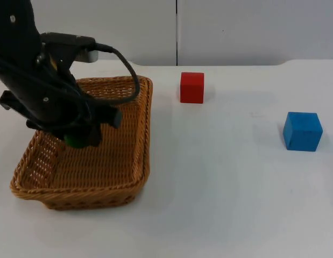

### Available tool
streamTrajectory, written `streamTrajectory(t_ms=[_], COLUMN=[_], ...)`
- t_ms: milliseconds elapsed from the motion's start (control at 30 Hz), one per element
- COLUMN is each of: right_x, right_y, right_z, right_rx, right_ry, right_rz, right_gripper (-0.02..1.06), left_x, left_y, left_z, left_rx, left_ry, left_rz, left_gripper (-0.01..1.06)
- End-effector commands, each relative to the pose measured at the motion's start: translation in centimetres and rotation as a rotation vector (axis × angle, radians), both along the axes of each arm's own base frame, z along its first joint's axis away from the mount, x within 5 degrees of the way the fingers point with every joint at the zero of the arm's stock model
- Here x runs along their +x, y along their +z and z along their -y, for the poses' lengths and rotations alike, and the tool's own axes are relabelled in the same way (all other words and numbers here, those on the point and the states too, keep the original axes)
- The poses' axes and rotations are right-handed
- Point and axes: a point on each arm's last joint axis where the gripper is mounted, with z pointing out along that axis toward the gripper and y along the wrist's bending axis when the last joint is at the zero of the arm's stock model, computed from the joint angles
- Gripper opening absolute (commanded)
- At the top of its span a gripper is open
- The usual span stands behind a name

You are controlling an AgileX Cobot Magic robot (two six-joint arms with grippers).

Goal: Place all geometric objects except the red cube into the basket.

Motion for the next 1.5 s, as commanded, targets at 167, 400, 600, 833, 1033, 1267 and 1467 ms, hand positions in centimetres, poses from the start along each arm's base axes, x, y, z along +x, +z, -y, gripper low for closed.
streamTrajectory(t_ms=[167, 400, 600, 833, 1033, 1267, 1467], right_x=[0.0, 0.0, 0.1, 0.1, 0.0, 0.0, 0.0], right_y=[0.0, 0.0, 0.1, 0.1, 0.0, 0.0, 0.0], right_z=[0.0, 0.0, 0.1, 0.1, 0.1, 0.1, 0.1], right_rx=[0.003, 0.003, 0.001, -0.003, -0.008, -0.008, -0.008], right_ry=[-0.004, -0.004, -0.003, -0.003, -0.002, -0.002, -0.002], right_rz=[0.019, 0.019, 0.021, 0.021, 0.019, 0.019, 0.019], right_gripper=[1.05, 1.05, 1.05, 1.05, 1.05, 1.05, 1.05], left_x=[0.2, 0.0, -0.5, -2.0, -4.5, -6.8, -7.8], left_y=[-2.3, -3.0, -1.4, 4.4, 9.3, 10.6, 10.7], left_z=[0.1, 0.1, 0.1, -0.4, -1.4, -2.5, -3.0], left_rx=[-0.004, -0.012, -0.04, -0.077, -0.087, -0.058, -0.034], left_ry=[0.031, 0.054, 0.079, 0.069, 0.037, 0.02, 0.021], left_rz=[-0.045, -0.083, -0.095, -0.018, 0.089, 0.132, 0.087], left_gripper=[0.07, 0.6, 0.86, 0.87, 0.87, 0.87, 0.98])
